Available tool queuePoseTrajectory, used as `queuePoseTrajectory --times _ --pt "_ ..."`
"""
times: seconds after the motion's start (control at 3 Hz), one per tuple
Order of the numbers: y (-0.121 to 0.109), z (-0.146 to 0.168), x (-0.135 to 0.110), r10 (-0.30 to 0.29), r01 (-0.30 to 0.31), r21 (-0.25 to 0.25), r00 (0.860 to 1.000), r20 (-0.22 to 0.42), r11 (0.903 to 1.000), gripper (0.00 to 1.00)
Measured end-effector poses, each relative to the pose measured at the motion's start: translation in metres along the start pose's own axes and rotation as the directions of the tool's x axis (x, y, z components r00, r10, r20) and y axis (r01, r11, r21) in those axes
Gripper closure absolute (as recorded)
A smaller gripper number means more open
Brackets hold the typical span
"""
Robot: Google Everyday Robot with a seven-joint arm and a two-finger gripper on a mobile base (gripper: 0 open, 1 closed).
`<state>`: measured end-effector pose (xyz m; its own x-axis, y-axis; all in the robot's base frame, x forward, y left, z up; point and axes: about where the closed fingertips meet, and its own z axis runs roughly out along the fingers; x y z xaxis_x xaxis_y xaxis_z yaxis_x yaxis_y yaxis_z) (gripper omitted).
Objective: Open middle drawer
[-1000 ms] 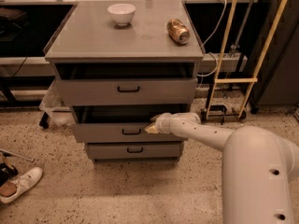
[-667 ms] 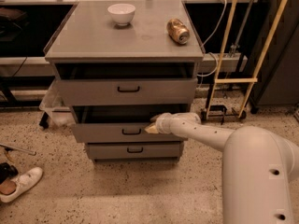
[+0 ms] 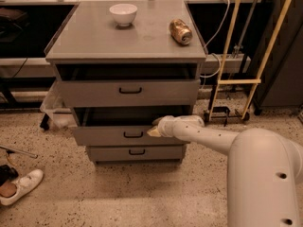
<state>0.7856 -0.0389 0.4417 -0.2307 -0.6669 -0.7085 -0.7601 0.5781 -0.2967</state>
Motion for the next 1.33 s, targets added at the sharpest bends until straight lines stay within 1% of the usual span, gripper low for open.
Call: queuePoseTrajectory --times 0.33,0.67,1.0,1.33 --pt "0.0094 -0.0047 0.0057 -0.007 0.007 -0.003 1.0 0.003 1.0 1.0" --pt "0.0093 -0.0067 0.0031 -0.007 0.007 -0.003 1.0 0.003 1.0 1.0" --pt "0.0169 -0.0133 0.0064 -0.004 0.004 -0.004 1.0 0.004 1.0 1.0" --pt "0.0169 -0.0133 0.0064 -0.004 0.004 -0.004 1.0 0.004 1.0 1.0"
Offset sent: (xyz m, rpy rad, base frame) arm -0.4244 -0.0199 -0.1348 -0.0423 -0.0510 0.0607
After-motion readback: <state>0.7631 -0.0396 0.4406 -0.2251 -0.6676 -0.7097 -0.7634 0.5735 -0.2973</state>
